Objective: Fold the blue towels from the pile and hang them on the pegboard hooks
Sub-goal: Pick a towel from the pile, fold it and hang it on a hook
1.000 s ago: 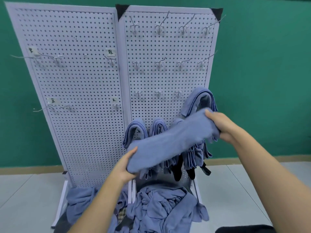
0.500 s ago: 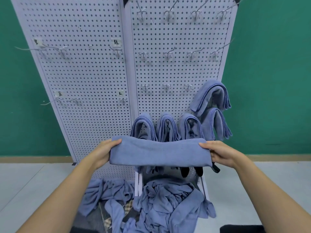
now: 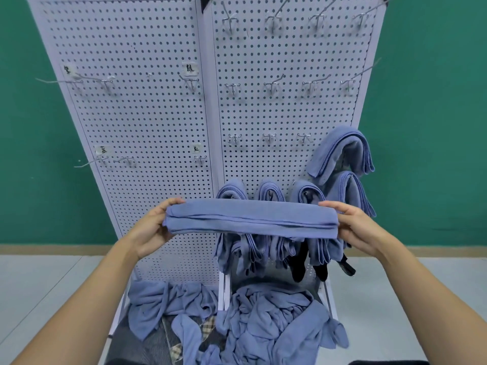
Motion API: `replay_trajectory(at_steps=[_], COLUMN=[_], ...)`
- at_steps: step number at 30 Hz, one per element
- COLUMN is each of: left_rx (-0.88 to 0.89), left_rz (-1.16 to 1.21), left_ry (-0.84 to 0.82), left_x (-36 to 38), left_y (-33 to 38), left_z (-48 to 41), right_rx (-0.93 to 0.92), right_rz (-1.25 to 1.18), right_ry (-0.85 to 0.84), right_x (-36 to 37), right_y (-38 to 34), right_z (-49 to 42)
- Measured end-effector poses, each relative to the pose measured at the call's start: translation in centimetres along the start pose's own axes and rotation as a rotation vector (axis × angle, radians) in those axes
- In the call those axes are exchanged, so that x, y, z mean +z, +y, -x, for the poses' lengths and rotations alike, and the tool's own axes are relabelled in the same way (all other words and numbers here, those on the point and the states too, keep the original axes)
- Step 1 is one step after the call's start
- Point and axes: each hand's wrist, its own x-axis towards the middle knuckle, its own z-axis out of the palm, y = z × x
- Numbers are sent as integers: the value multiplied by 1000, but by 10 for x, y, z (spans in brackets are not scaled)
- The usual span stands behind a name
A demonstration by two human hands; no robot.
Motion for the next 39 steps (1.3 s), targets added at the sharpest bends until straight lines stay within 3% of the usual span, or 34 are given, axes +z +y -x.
replay_trajectory(at_steps=[8, 15, 19, 24, 28, 35, 39], left_rx=[-22, 2, -44, -153, -79, 41, 129], left_rz=[45, -232, -346, -482, -604, -432, -644], left_ry=[-63, 30, 185, 256, 289, -8, -120], left_x=[4, 22, 24, 38, 68, 156, 193], left_y=[2, 0, -10, -31, -37, -33, -47], left_z=[1, -5, -12, -18, -17, 2, 11], right_rx=[-5, 57, 26, -77, -134, -161, -213], right_rz=[40, 272, 71, -143, -268, -65, -168], right_ry=[69, 124, 160, 103, 104, 131, 144], right_x=[7, 15, 22, 47, 78, 116, 120], right_y=[-7, -15, -26, -64, -92, -86, -89], right_z=[4, -1, 4, 7, 6, 4, 8])
